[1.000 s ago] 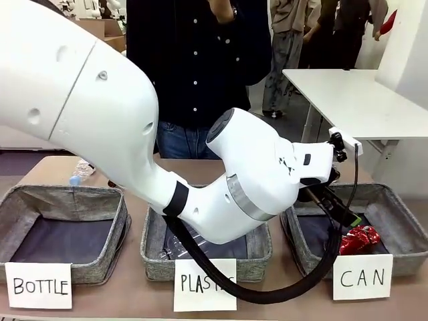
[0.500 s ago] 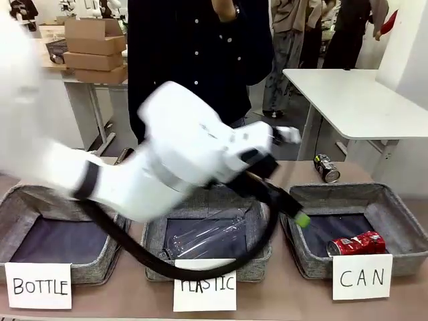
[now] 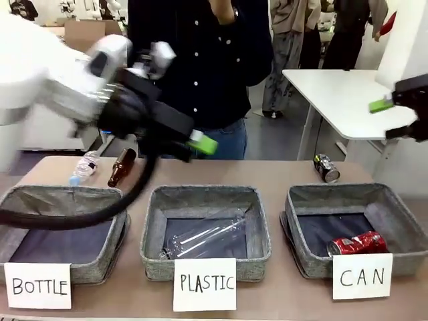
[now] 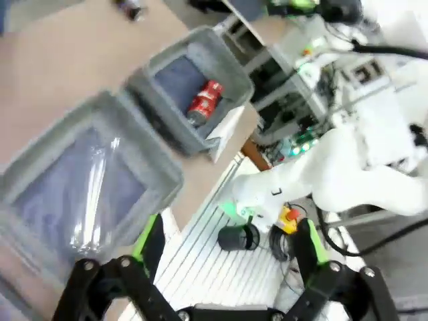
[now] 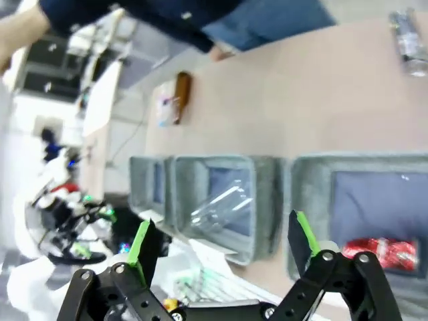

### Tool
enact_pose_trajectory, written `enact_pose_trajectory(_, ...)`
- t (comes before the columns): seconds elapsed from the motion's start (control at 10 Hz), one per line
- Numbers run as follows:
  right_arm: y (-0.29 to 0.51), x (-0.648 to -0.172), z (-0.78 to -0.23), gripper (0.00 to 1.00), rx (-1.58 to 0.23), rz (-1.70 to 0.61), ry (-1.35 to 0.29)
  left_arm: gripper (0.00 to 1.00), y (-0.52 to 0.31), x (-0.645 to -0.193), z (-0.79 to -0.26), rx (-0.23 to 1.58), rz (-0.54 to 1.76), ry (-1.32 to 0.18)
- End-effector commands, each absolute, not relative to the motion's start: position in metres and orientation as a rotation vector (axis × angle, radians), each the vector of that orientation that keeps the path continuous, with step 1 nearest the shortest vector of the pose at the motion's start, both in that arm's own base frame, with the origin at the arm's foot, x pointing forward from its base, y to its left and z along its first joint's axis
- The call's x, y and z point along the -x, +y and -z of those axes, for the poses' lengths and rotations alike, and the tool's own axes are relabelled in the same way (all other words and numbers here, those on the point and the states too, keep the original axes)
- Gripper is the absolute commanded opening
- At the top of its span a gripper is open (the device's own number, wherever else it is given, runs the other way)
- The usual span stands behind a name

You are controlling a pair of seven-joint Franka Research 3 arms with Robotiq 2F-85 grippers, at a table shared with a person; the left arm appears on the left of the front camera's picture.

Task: Sort the can waste into the basket.
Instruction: Pick up the can waste from the table and place it in the right Fabric basket.

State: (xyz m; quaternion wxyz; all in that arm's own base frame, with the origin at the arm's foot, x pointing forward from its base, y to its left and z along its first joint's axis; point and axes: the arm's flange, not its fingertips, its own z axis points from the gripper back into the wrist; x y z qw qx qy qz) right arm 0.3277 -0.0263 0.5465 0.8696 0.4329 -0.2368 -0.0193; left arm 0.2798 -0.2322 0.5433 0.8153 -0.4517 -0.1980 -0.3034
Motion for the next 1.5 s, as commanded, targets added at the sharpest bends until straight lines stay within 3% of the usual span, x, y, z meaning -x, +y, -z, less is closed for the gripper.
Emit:
enact_pose_trajectory(0.0,0.005,-0.355,-0.541,1.0,-1.102,-0.099,-0.42,1.0,-0.147,-0.274,-0.548,1.027,0.375,-0.456)
enact_pose_trajectory(0.2,0.062,-0.354,-0.534,1.0,-1.338,-0.205,-0.207,1.0,-0.05,-0.275,-0.551,1.263,0.145,-0.514)
enact_pose_trajectory(0.4,0.073,-0.352,-0.538,1.0,-1.274,-0.03,-0.07,1.0,0.009,-0.292,-0.528,1.49,0.031,-0.525)
enact_pose_trajectory(0.5,0.076,-0.343,-0.531,1.0,-1.306,-0.19,-0.243,1.0,-0.034,-0.295,-0.569,1.263,0.163,-0.486)
enact_pose_trajectory(1.4,0.076,-0.343,-0.531,1.0,-1.306,-0.19,-0.243,1.0,-0.034,-0.295,-0.569,1.263,0.163,-0.486)
